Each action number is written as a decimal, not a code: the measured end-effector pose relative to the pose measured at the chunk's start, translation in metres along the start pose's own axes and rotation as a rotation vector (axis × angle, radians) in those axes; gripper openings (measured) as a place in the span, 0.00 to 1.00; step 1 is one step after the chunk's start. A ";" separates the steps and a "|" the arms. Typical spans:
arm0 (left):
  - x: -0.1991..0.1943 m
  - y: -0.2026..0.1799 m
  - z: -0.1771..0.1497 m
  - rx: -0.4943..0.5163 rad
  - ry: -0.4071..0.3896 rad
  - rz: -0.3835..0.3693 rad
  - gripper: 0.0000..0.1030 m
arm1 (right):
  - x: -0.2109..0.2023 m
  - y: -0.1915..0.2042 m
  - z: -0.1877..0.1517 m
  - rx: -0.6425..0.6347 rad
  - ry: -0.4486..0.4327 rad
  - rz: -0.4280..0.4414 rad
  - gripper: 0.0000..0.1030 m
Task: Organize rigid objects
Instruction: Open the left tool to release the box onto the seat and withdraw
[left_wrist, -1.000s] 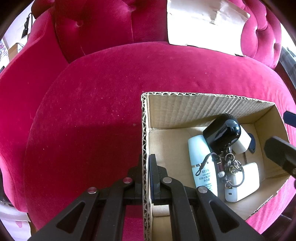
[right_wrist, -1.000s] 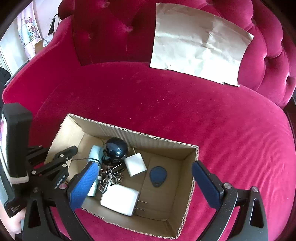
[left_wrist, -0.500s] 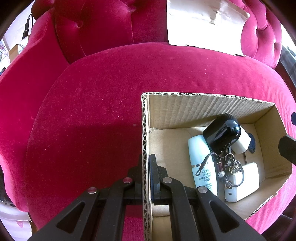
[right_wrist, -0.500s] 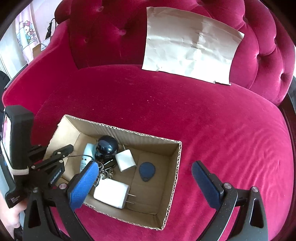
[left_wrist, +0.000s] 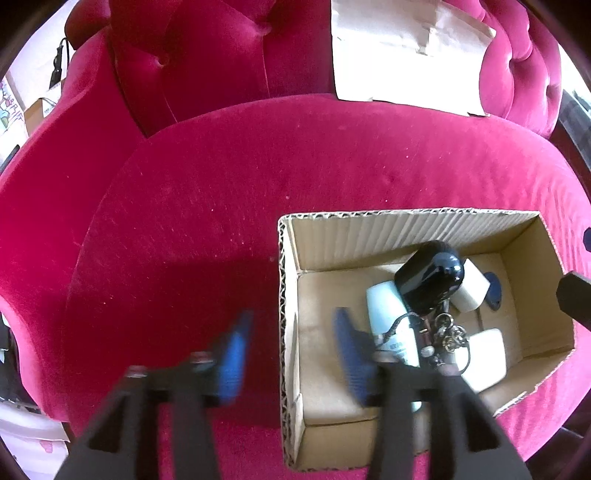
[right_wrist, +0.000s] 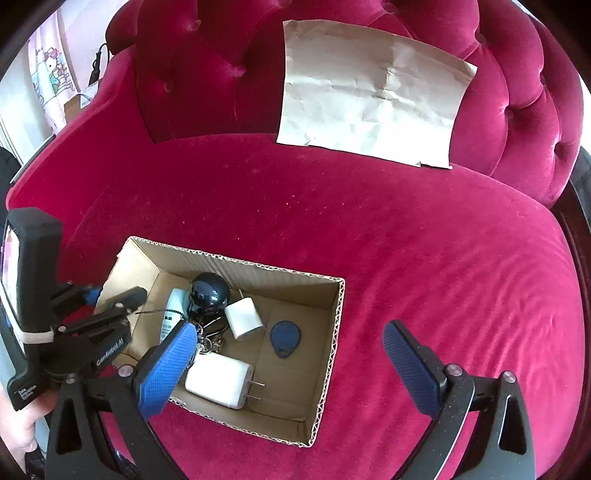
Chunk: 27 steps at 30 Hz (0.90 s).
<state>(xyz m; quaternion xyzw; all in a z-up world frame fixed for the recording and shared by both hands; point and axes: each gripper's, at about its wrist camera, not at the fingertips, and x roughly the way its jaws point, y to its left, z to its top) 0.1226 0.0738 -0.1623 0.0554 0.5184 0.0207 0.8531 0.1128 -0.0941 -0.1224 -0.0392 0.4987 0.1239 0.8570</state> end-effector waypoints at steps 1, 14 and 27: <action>-0.003 -0.001 0.001 0.005 -0.005 -0.003 0.74 | -0.002 -0.001 0.000 0.001 -0.003 -0.002 1.00; -0.046 -0.014 -0.011 0.036 -0.031 -0.034 1.00 | -0.034 -0.006 -0.008 0.057 -0.006 -0.056 1.00; -0.123 -0.023 -0.035 0.078 -0.070 -0.031 1.00 | -0.098 0.009 -0.025 0.081 -0.021 -0.065 1.00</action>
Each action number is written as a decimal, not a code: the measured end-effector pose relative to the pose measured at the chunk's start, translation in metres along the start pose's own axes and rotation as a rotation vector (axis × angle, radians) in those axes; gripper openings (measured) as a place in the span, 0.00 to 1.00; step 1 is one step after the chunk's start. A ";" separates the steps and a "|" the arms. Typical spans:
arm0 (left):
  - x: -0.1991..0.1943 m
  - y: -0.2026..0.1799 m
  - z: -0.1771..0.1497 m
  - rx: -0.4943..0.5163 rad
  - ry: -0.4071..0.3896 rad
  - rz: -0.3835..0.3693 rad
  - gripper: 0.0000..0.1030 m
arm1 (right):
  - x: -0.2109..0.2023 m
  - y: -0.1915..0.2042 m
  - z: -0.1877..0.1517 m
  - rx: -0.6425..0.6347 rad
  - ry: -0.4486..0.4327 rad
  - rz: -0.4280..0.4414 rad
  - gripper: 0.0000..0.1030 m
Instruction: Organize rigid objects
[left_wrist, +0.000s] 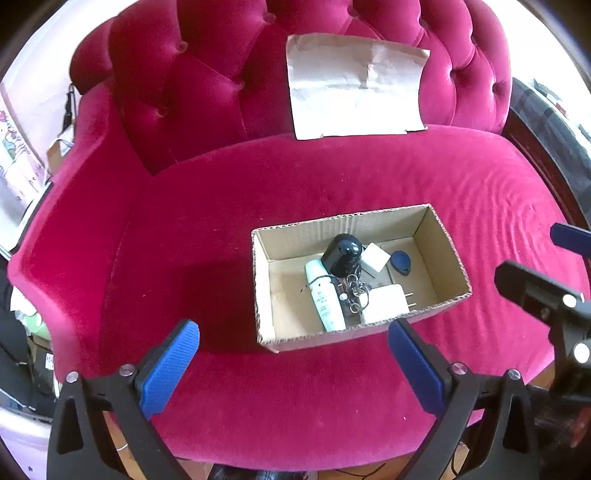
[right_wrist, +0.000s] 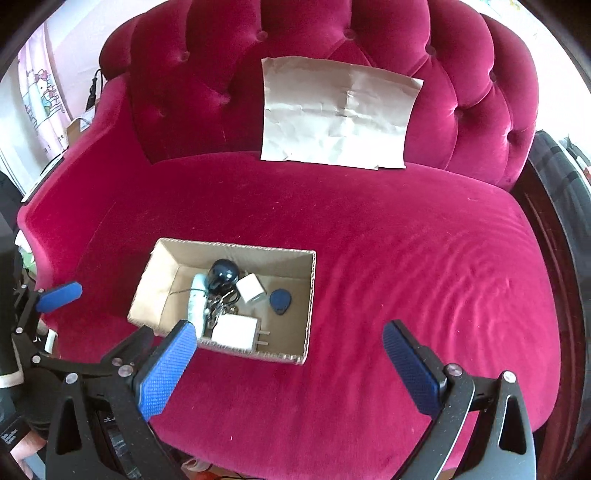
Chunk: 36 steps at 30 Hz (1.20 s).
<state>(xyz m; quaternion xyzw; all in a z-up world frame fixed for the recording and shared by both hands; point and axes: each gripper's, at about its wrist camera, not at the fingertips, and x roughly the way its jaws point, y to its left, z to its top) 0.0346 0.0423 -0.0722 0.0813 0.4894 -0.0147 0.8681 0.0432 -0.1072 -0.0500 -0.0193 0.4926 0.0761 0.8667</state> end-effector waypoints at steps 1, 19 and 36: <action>-0.006 0.001 -0.002 -0.009 -0.001 -0.004 1.00 | -0.006 0.001 -0.002 -0.001 0.000 0.003 1.00; -0.042 -0.020 -0.015 -0.015 -0.010 -0.002 1.00 | -0.049 0.008 -0.027 0.007 -0.007 -0.006 1.00; -0.049 -0.022 -0.015 -0.015 -0.017 -0.006 1.00 | -0.055 0.003 -0.029 0.015 -0.012 -0.007 1.00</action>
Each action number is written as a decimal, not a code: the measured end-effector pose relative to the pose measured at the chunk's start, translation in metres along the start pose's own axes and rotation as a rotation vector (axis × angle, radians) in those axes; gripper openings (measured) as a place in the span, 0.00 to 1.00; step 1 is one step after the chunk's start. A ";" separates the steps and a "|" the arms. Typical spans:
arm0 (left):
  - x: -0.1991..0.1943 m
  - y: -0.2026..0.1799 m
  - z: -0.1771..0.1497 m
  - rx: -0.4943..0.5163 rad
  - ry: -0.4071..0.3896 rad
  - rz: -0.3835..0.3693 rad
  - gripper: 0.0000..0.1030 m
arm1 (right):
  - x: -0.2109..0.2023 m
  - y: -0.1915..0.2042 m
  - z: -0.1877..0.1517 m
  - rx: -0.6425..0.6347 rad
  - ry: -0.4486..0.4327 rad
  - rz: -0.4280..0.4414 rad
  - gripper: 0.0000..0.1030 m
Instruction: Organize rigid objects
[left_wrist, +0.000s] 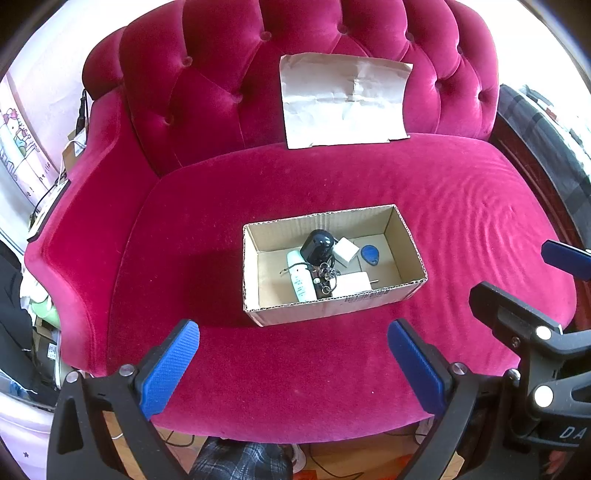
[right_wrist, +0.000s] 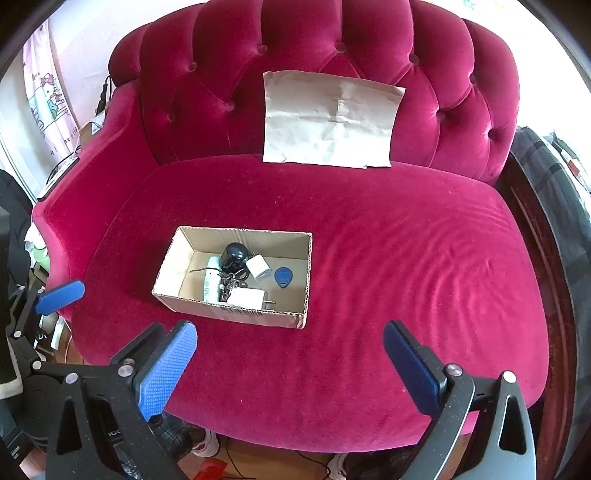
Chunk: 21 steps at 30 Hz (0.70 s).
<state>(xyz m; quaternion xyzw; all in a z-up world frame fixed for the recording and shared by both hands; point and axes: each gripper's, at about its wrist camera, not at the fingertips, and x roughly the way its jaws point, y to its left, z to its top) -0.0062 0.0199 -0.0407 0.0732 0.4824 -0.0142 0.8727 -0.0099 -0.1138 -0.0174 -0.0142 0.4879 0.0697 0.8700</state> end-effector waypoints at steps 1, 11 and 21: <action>-0.001 0.000 0.000 -0.002 -0.001 -0.001 1.00 | -0.001 0.000 0.000 0.001 -0.001 0.000 1.00; -0.005 0.002 0.002 -0.009 -0.009 -0.002 1.00 | -0.008 0.001 0.003 -0.002 -0.011 0.000 1.00; -0.005 0.002 0.003 -0.013 -0.012 -0.005 1.00 | -0.010 0.004 0.005 -0.001 -0.013 0.002 1.00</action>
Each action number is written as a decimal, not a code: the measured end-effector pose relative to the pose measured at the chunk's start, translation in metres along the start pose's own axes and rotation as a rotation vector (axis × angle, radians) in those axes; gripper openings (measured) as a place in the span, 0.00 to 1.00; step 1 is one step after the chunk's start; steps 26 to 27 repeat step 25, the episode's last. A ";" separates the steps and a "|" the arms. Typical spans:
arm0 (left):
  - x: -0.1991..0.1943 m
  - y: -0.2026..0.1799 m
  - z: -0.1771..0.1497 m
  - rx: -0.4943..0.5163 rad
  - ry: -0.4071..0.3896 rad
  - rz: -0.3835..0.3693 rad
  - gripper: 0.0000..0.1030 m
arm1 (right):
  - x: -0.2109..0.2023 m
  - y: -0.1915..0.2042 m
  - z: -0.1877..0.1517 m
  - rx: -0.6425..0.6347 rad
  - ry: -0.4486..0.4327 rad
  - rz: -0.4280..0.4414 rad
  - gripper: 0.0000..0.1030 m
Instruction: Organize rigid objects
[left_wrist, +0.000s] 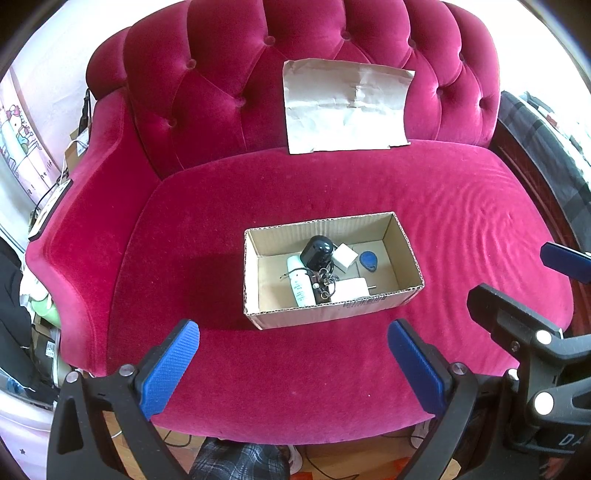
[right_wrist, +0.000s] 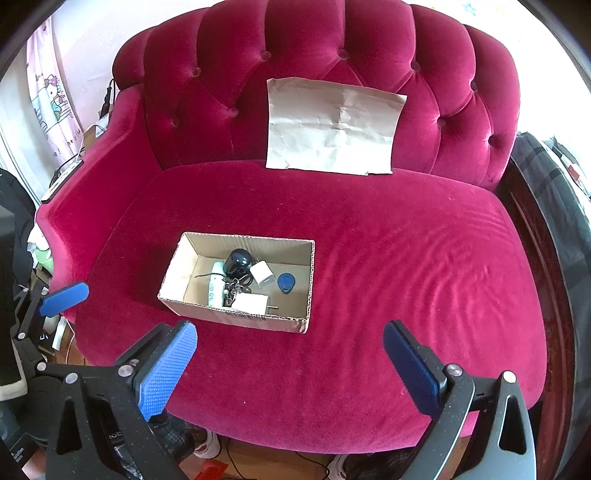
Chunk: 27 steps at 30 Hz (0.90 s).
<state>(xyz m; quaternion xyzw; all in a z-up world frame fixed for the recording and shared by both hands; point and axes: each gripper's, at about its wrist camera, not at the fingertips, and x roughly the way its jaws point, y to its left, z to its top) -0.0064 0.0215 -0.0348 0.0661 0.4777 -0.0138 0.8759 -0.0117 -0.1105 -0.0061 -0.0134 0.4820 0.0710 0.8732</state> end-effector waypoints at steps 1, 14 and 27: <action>0.000 0.000 0.000 0.001 0.000 0.000 1.00 | 0.000 0.000 0.000 0.000 0.000 0.000 1.00; 0.002 0.000 -0.003 -0.008 0.012 0.002 1.00 | 0.003 0.003 0.001 -0.017 0.002 -0.003 1.00; 0.004 0.000 0.004 0.002 -0.008 -0.018 1.00 | 0.003 -0.001 0.005 -0.011 -0.007 0.009 1.00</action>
